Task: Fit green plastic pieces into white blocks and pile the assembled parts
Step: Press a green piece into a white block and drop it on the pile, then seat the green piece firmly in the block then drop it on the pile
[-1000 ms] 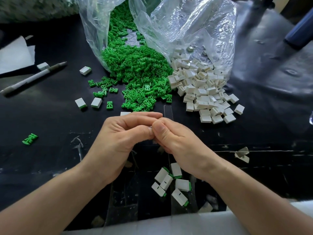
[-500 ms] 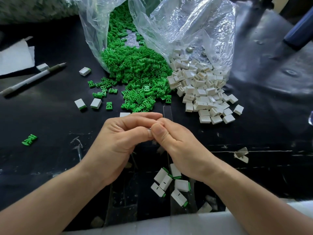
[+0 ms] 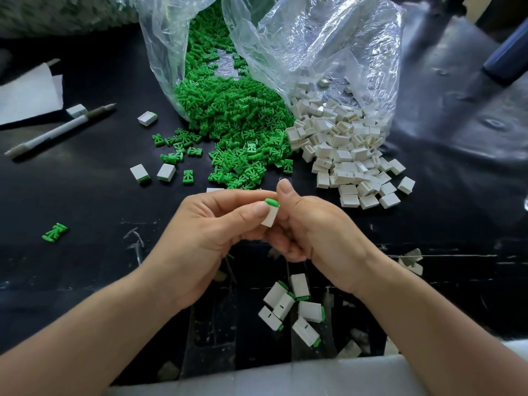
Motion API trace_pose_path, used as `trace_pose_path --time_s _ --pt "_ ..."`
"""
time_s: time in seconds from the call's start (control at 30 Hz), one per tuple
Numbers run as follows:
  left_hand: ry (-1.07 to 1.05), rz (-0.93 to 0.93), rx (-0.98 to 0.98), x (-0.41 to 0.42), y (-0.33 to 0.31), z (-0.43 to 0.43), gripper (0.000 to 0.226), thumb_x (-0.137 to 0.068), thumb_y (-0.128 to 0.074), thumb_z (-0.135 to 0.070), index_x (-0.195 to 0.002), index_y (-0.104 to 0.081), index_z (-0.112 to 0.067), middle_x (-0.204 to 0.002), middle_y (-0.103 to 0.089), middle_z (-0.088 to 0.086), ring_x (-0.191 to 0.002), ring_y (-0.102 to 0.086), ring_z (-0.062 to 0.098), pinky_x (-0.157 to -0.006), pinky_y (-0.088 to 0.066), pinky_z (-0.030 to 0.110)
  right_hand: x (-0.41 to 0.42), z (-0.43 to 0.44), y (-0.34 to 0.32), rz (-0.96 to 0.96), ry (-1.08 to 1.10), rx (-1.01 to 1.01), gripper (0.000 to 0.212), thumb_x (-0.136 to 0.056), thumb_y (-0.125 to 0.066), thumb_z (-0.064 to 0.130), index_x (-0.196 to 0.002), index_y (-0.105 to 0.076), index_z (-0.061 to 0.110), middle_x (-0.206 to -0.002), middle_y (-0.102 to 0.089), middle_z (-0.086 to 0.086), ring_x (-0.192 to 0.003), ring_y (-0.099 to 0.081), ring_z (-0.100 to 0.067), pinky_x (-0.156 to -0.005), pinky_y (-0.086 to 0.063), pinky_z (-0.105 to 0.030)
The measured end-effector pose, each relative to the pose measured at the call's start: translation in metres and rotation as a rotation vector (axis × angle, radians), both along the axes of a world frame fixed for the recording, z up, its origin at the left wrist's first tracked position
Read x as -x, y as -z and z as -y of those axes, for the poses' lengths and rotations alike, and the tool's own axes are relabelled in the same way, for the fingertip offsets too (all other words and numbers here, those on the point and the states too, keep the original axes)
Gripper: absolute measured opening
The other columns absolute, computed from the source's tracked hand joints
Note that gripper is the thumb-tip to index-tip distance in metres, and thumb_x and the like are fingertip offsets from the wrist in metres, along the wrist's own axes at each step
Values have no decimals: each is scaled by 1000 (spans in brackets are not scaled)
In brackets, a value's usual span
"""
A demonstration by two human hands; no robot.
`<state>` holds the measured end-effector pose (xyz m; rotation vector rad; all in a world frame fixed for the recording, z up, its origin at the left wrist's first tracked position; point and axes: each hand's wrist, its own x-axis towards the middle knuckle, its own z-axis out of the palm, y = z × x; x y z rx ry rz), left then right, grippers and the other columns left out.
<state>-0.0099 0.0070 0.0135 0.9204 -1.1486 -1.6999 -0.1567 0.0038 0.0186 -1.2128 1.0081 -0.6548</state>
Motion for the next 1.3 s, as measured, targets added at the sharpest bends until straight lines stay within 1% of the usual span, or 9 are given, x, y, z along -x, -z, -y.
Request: trace_pose_path --time_s 0.07,0.27,0.37,0.5,0.67,0.8,0.93,1.17,1.3 --pt "-27 52 -20 0 3 0 25 -71 -62 -17 -91 -74 -7 -74 -70 16 -69 -58 36 -75 -49 42 2 1 1 -16 -25 -13 76 -73 -31 59 -81 -59 -12 -47 -45 2 -43 -34 -8 -42 -27 -16" --pt "15 68 -16 -2 0 -1 28 -68 -66 -16 -94 -74 -10 -69 -64 14 -66 -51 27 -63 -49 21 4 1 0 -32 8 -26 69 -75 -30 62 -67 -67 4 -43 -48 3 -39 -37 -9 -38 -29 -14" --pt "-15 98 0 -2 -2 0 30 -55 -79 -14 -85 -76 -15 -65 -67 6 -60 -57 15 -62 -51 23 4 2 0 -148 66 95 67 -76 -27 64 -60 -66 11 -40 -50 4 -35 -39 -4 -39 -31 -11" --pt "-107 192 -12 -1 -3 -1 28 -55 -69 -26 -81 -75 -21 -62 -68 -1 -53 -58 4 -49 -45 14 14 9 5 -342 249 315 60 -81 -35 61 -61 -67 14 -43 -51 6 -40 -45 -1 -43 -31 -9" --pt "84 299 53 2 -8 -9 23 -56 -72 -24 -77 -74 -13 -61 -68 -2 -52 -59 0 -49 -43 9 36 25 10 -748 472 605 6 -86 -62 23 -89 -66 20 -73 -54 11 -60 -48 -1 -62 -39 -9" --pt "201 347 50 3 -11 -12 30 -54 -69 -36 -76 -75 -18 -61 -69 -5 -54 -59 -4 -50 -43 7 52 32 10 -952 551 639 29 -84 -64 14 -112 -63 20 -104 -45 4 -97 -51 -15 -92 -39 -24" --pt "142 329 67 2 -14 -10 29 -56 -66 -38 -74 -75 -16 -61 -69 -2 -50 -56 -2 -45 -40 8 59 36 14 -1134 490 590 29 -85 -62 11 -112 -63 19 -116 -46 -4 -117 -38 -21 -94 -29 -24" --pt "117 340 51 2 -12 -10 26 -59 -65 -35 -74 -75 -16 -62 -69 -1 -50 -58 -1 -43 -39 9 60 37 16 -1129 488 620 17 -84 -64 11 -99 -67 18 -114 -51 -5 -114 -40 -21 -92 -30 -25" --pt "23 392 34 0 -7 -7 28 -59 -66 -36 -82 -74 -24 -70 -71 0 -51 -58 0 -42 -40 11 52 30 9 -777 561 712 19 -82 -66 10 -98 -68 19 -88 -57 9 -84 -54 1 -78 -41 -12"
